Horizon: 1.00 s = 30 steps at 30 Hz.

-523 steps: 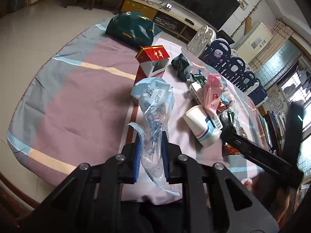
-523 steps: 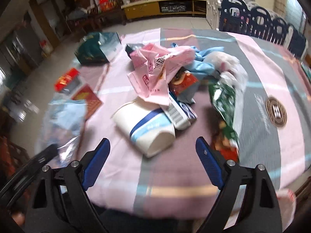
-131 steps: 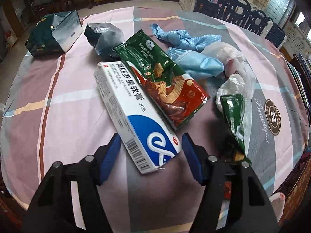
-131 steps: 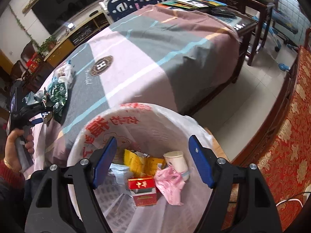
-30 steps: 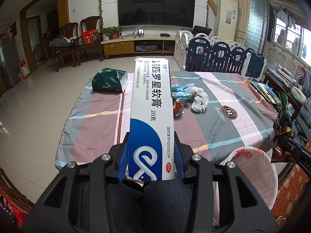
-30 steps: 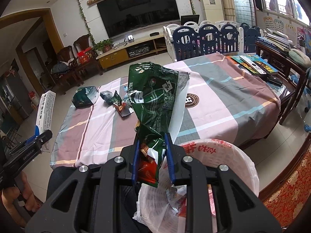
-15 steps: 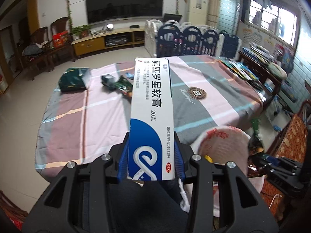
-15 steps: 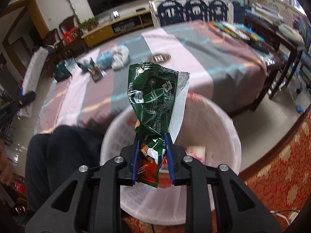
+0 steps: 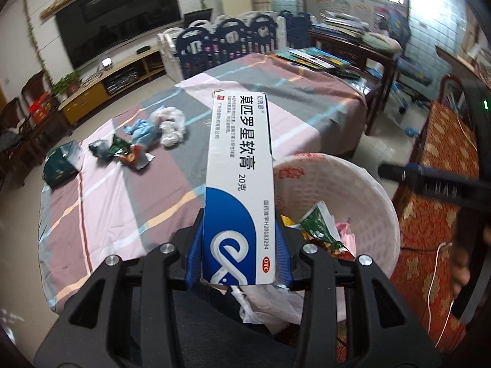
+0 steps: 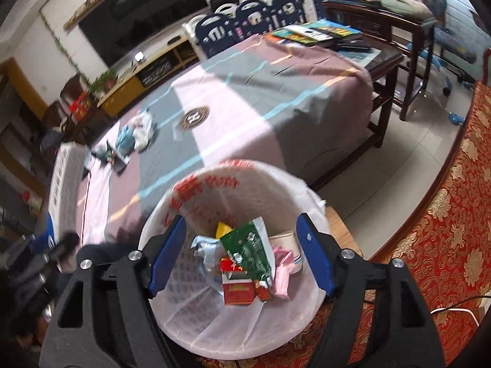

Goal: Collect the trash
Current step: 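Open the right tool over the basket while the left tool drops the ointment box in, then grasp the green chip bag on the table with the left tool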

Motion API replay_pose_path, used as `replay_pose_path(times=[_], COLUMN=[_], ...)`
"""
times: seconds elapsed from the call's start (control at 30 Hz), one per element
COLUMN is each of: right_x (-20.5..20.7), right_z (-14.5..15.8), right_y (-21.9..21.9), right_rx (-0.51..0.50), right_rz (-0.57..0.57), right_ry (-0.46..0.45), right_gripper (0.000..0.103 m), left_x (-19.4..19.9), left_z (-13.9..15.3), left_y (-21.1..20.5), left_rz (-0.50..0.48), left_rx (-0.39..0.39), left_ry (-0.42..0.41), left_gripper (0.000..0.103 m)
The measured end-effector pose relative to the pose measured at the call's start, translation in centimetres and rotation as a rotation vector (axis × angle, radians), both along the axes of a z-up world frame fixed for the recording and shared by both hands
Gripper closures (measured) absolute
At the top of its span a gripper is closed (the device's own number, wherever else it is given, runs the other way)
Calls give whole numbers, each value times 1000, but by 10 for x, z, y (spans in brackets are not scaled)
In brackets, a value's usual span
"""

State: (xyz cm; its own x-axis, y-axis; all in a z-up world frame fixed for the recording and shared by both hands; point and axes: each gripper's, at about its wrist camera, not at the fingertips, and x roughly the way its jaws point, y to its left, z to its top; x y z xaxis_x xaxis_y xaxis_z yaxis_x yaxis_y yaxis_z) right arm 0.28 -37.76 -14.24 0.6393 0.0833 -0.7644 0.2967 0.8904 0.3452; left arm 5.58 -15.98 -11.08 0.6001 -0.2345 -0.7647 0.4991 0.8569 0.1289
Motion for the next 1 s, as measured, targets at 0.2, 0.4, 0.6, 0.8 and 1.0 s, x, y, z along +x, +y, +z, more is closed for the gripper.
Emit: replay_pose_path(times=[0.2, 0.4, 0.6, 0.8, 1.0], right_x=[0, 0, 2, 3, 5], right_z=[10, 15, 15, 14, 11], right_y=[-13, -12, -6, -3, 3], right_rx=[-5, 4, 5, 10, 14], right_rz=[-24, -11, 4, 9, 25], right_ry=[-47, -59, -57, -51, -39], right_gripper=[29, 29, 29, 29, 29], left_x=[-8, -6, 1, 9, 17], left_z=[-11, -19, -20, -22, -26], left_y=[-14, -19, -10, 1, 11], left_rz=[-84, -96, -48, 7, 61], left_rx=[10, 41, 25, 10, -12], left_ry=[43, 66, 89, 111, 146], left_gripper=[61, 33, 28, 21, 14])
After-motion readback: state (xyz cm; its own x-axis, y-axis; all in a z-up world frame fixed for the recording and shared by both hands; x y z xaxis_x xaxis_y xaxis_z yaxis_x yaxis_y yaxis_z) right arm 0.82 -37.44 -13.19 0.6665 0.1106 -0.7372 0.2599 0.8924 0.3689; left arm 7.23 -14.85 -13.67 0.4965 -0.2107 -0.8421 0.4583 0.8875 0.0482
